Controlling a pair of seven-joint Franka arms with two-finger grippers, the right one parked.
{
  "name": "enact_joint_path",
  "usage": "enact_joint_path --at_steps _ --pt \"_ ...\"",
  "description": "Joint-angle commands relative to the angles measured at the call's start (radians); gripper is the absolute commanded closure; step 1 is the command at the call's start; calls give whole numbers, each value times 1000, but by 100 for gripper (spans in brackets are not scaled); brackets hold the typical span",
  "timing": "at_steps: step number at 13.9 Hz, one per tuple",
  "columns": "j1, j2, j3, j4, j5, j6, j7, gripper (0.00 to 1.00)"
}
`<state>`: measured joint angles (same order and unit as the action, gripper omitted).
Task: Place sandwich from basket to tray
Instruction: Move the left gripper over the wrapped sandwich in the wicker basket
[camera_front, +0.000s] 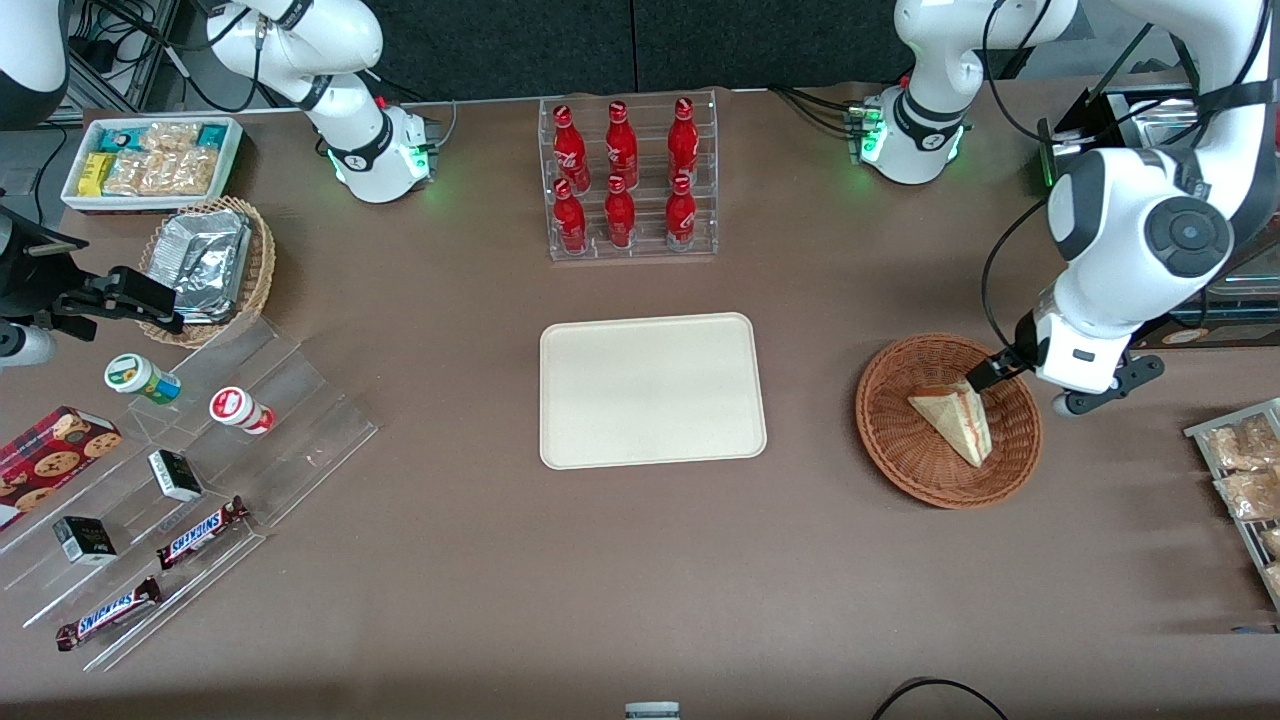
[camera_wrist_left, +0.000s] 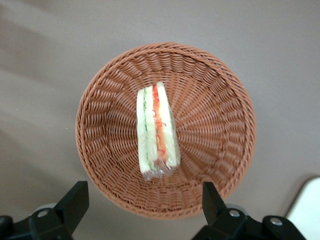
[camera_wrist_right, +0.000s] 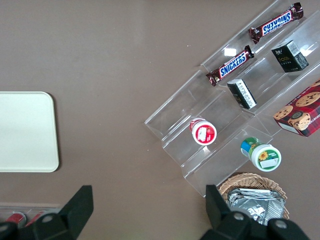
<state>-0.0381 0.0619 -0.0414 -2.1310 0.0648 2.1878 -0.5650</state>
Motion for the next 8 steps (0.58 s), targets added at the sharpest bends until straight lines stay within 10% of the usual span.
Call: enact_joint_path --at_steps 1,8 --pt "-2 33 0 -53 38 114 -50 0" --pt "3 130 0 -64 32 210 -56 0"
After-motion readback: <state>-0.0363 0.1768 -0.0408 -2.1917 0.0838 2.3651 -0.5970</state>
